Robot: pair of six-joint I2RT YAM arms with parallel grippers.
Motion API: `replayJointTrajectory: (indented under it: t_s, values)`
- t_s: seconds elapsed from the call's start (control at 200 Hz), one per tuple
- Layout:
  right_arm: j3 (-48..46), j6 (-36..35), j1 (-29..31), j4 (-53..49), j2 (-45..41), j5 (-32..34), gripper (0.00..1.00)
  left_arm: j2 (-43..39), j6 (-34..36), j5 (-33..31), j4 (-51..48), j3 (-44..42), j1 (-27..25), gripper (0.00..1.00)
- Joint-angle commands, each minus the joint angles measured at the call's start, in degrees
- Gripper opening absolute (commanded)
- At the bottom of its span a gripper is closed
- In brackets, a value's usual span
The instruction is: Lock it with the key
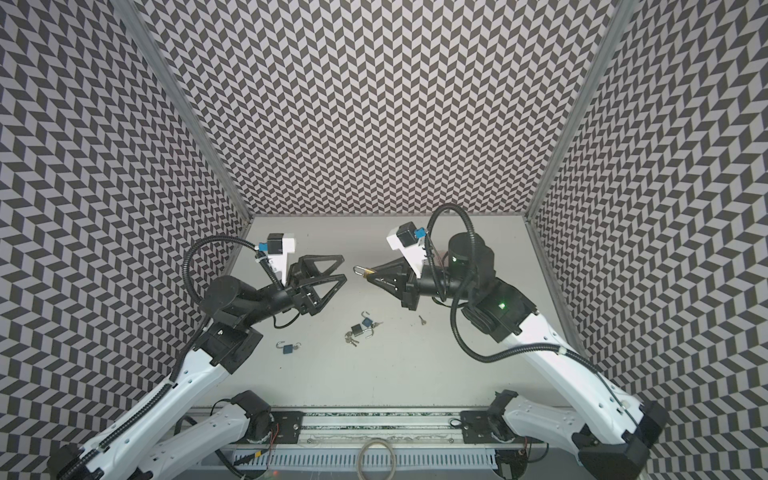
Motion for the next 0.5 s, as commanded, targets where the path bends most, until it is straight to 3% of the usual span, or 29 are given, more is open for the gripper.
replayJointTrajectory:
  t_s: [0.0,0.155,0.32,0.496]
  values:
    - [3.4,-4.4,-0.8,-5.3,2.0,-8.7,0.0,-0.1,0.7,6.8,4.5,-0.2,-0.4,0.87]
    - [3.9,-3.8,-0.9,-4.2,2.4,-13.6,0.0,0.5,2.0,7.8,4.2,0.0,-1.4,0.87]
    - [3.9,-3.3,-1.0,-3.6,1.9,-15.1,0.0,0.8,2.0,7.4,4.0,-0.3,-1.5,0.8]
    - [3.3,-2.0,-0.9,-2.3,2.0,-16.0,0.0,1.2,2.1,8.3,4.4,0.0,-2.0,0.61]
